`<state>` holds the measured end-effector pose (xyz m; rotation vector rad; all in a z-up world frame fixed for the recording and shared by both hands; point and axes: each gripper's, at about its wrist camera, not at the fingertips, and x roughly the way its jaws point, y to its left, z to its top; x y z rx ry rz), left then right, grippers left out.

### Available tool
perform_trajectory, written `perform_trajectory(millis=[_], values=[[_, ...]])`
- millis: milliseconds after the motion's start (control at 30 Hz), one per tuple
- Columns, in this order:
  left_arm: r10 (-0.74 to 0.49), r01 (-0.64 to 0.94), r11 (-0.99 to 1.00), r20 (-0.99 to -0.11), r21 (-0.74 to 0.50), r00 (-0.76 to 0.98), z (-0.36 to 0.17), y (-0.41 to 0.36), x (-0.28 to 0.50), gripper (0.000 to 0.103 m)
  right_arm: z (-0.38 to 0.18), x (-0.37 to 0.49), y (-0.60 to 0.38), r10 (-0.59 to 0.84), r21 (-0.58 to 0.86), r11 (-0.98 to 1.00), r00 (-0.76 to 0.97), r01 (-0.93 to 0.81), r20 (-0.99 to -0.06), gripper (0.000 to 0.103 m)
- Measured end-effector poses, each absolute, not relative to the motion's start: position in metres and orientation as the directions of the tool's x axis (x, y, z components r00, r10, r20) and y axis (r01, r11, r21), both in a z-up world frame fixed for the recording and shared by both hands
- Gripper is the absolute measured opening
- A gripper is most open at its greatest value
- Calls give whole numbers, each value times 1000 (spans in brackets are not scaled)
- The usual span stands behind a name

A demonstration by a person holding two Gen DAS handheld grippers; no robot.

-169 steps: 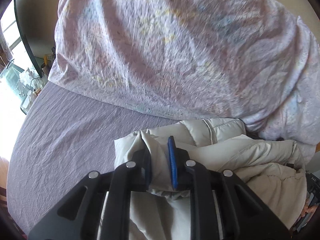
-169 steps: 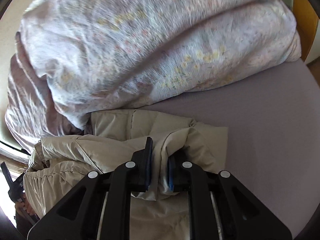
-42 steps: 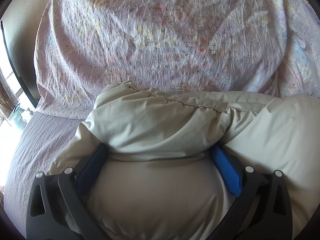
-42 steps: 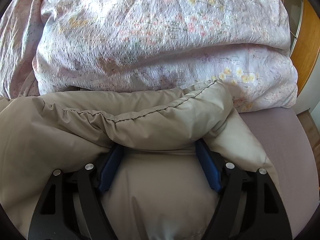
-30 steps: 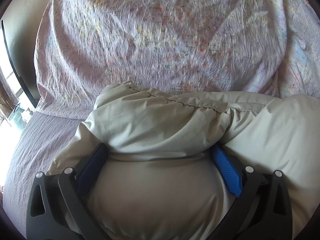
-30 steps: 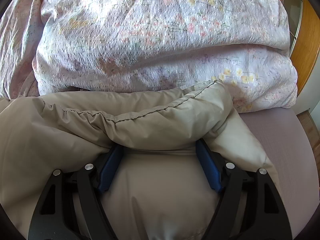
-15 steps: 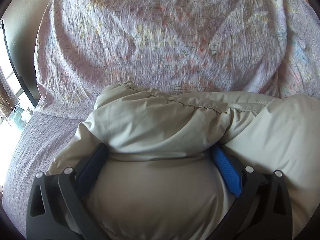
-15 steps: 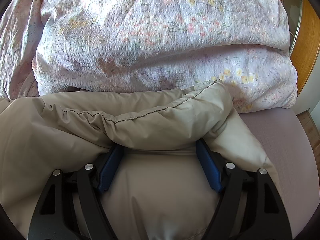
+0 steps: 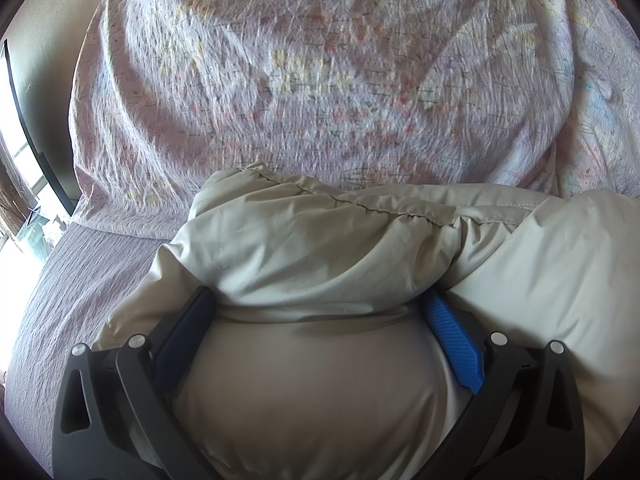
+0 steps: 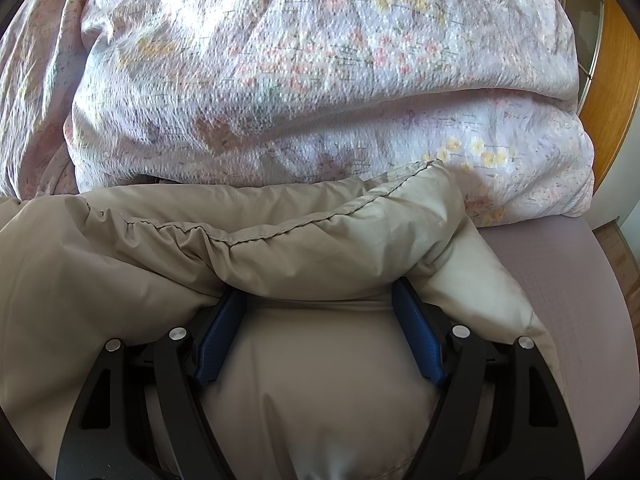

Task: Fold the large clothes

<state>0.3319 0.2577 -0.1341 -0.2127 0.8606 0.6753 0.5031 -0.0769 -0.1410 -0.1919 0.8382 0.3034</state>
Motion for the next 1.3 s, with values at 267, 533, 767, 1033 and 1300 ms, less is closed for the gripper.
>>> perform_trajectory(millis=[267,533,767,1033,1300], values=[[467,-631,770,-757,95,456,-133,258,331,101,-135,506,-75,177,-55,940,620,-336,-764,79],[424,-618,780,-808,96,409,-106,260,317,101,-98,506,-92,80,-138,941,598,-310,-797,87],[436,-647,759,-796,76,419,-66,274,276,101,-69,502,-170,98,20,988,521,-154,-848,90],[377,-698,716,-838,-7,395,-66,290,218,101,-97,496,-234,300,326,945,331,26,-895,90],[231,-738,660,-898,-139,375,-103,279,188,85,-122,493,-228,405,452,883,278,129,-871,81]])
